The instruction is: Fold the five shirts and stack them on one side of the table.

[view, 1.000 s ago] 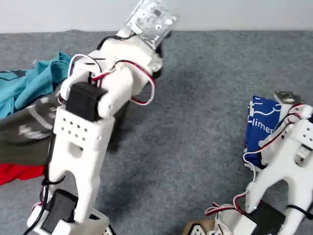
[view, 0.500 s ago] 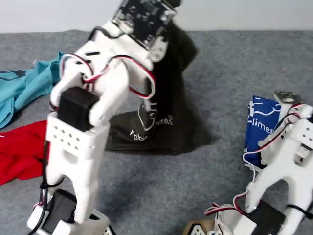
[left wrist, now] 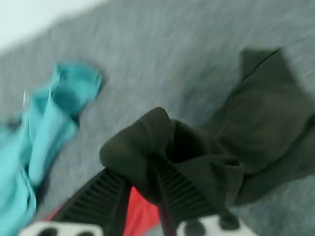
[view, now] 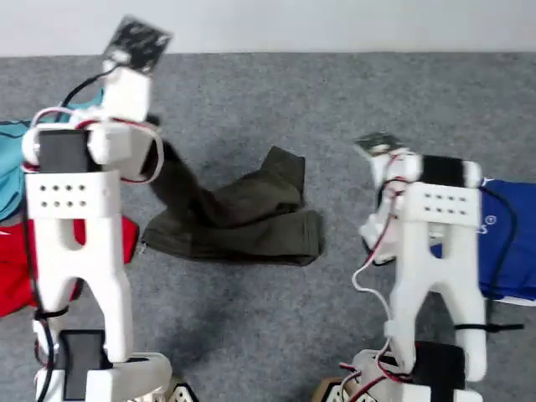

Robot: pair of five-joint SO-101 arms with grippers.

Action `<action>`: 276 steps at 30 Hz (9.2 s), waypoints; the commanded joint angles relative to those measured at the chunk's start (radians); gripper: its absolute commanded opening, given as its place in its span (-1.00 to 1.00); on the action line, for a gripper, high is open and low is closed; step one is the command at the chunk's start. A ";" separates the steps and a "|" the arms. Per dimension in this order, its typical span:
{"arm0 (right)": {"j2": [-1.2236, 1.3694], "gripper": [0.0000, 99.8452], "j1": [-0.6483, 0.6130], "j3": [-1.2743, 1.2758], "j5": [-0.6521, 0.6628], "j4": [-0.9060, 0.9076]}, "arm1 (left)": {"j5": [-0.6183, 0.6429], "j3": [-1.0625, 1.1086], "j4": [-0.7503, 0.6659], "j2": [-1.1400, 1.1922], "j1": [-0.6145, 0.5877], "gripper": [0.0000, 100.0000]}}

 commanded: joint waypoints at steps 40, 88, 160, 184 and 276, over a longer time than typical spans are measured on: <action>0.788 -0.61 -0.478 -0.798 -0.144 0.041 | -0.226 0.633 -0.250 -0.044 -0.258 -0.73; 0.302 -0.98 -0.018 -0.799 -0.064 0.042 | -0.419 0.231 0.133 -0.109 -0.555 -0.71; 0.240 -0.98 -0.022 -0.795 -0.066 0.042 | -0.353 0.862 -0.155 0.091 0.439 -0.95; 0.240 -0.98 -0.022 -0.795 -0.064 0.042 | -0.250 0.565 0.014 0.101 0.443 -0.79; -0.792 -0.98 0.323 -0.453 0.367 -0.404 | -0.680 -1.248 0.138 -0.253 -0.207 -0.99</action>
